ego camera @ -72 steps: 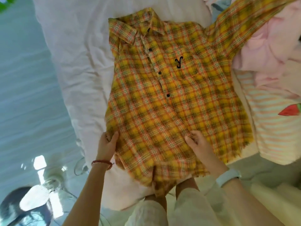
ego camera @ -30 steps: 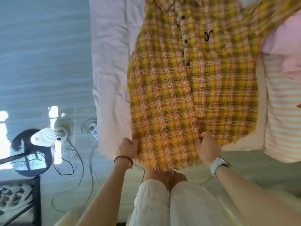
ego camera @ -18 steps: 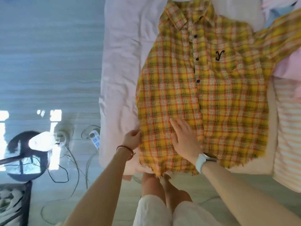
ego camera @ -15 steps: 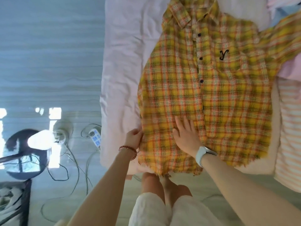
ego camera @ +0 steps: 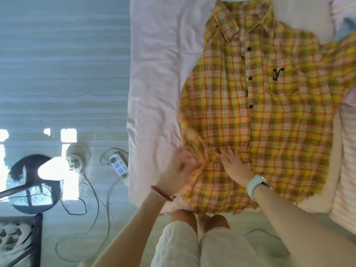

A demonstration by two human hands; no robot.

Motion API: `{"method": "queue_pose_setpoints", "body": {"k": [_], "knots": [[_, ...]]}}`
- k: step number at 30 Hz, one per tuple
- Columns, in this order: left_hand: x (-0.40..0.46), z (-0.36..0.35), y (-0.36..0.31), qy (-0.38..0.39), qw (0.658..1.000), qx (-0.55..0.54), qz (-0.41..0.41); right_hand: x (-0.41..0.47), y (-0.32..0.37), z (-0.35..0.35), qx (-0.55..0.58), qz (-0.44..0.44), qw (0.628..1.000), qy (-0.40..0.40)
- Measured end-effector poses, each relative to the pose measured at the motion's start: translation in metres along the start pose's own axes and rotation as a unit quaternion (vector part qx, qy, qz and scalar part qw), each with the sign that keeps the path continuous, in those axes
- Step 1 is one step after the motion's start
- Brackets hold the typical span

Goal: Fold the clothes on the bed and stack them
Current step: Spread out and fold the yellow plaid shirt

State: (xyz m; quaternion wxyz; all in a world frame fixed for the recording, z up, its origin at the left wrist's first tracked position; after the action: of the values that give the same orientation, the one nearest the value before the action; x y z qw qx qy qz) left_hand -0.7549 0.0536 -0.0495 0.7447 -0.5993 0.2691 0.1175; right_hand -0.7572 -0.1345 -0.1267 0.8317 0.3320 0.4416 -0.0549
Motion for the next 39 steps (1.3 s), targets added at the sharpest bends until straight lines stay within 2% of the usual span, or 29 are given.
{"method": "queue_pose_setpoints", "body": {"k": [1,2,3,4,5,6,7,8,9,10,13,15,17,18,20,21,22,25,29,31,35,37,39], "knots": [[-0.007,-0.023,-0.003,0.099,0.992,0.074,-0.027,-0.001,0.005,0.005,0.031,-0.009,0.999,-0.006],[-0.014,-0.044,-0.004,0.201,0.969,0.140,-0.025,-0.001,0.009,0.012,0.055,-0.017,0.998,-0.016],[-0.018,-0.055,-0.001,0.267,0.948,0.172,0.008,-0.001,0.012,0.019,0.095,-0.037,0.994,-0.037],[-0.017,-0.057,0.002,0.282,0.945,0.155,0.058,-0.002,0.015,0.025,0.147,-0.065,0.985,-0.058],[-0.009,-0.049,0.006,0.241,0.960,0.090,0.113,-0.002,0.016,0.031,0.194,-0.083,0.974,-0.078],[0.003,-0.034,0.010,0.144,0.977,0.009,0.155,-0.003,0.022,0.038,0.230,-0.085,0.965,-0.093],[0.016,-0.011,0.017,0.010,0.984,-0.046,0.170,-0.002,0.027,0.044,0.253,-0.070,0.959,-0.109],[0.028,0.010,0.025,-0.106,0.979,-0.057,0.166,-0.003,0.035,0.050,0.265,-0.048,0.954,-0.129],[0.039,0.024,0.031,-0.163,0.971,-0.035,0.169,-0.002,0.040,0.056,0.262,-0.018,0.954,-0.146],[0.050,0.029,0.037,-0.163,0.970,-0.005,0.179,0.000,0.048,0.058,0.246,0.012,0.957,-0.152],[0.072,0.012,0.056,-0.043,0.968,0.065,0.239,0.010,0.066,0.044,0.183,0.073,0.976,-0.094],[0.076,0.002,0.061,-0.014,0.964,0.089,0.251,0.018,0.064,0.033,0.121,0.063,0.989,-0.064],[0.078,-0.003,0.059,-0.022,0.969,0.103,0.223,0.022,0.052,0.026,0.133,0.019,0.989,-0.068],[0.078,-0.001,0.059,-0.037,0.971,0.077,0.223,0.021,0.046,0.025,0.163,0.010,0.984,-0.076],[0.073,0.013,0.058,-0.099,0.962,-0.063,0.246,0.019,0.036,0.025,0.206,0.022,0.974,-0.091],[0.071,0.026,0.058,-0.148,0.950,-0.121,0.248,0.020,0.031,0.024,0.209,0.029,0.973,-0.090],[0.069,0.046,0.059,-0.214,0.937,-0.132,0.243,0.019,0.029,0.025,0.206,0.026,0.975,-0.085],[0.059,0.115,0.030,-0.383,0.906,-0.048,0.176,0.018,0.023,0.024,0.174,0.016,0.983,-0.055],[0.040,0.185,-0.020,-0.534,0.838,0.062,0.095,0.026,0.029,0.026,0.127,0.005,0.992,-0.027],[0.042,0.198,-0.028,-0.553,0.820,0.116,0.090,0.033,0.035,0.027,0.033,-0.007,0.999,-0.042],[0.052,0.204,-0.020,-0.539,0.809,0.170,0.159,0.033,0.076,0.041,-0.086,0.069,0.972,-0.207],[0.059,0.205,-0.013,-0.503,0.827,0.149,0.204,0.038,0.103,0.036,-0.165,0.123,0.962,-0.180],[0.064,0.208,-0.006,-0.482,0.836,0.074,0.252,0.048,0.116,0.022,-0.204,0.116,0.969,-0.074]]}}
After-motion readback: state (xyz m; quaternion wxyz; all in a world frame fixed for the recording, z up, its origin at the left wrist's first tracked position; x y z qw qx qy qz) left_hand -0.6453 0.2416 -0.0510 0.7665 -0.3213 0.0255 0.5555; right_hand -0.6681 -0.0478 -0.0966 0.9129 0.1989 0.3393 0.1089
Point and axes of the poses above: each hand's wrist, its own x-axis towards the middle knuckle, its own z-axis out of the back of the hand, y = z × x, the point moved 6 cm from there along x, towards the middle knuckle, and after that the axes turned 10 degrees about z, right-handed, at the moved point
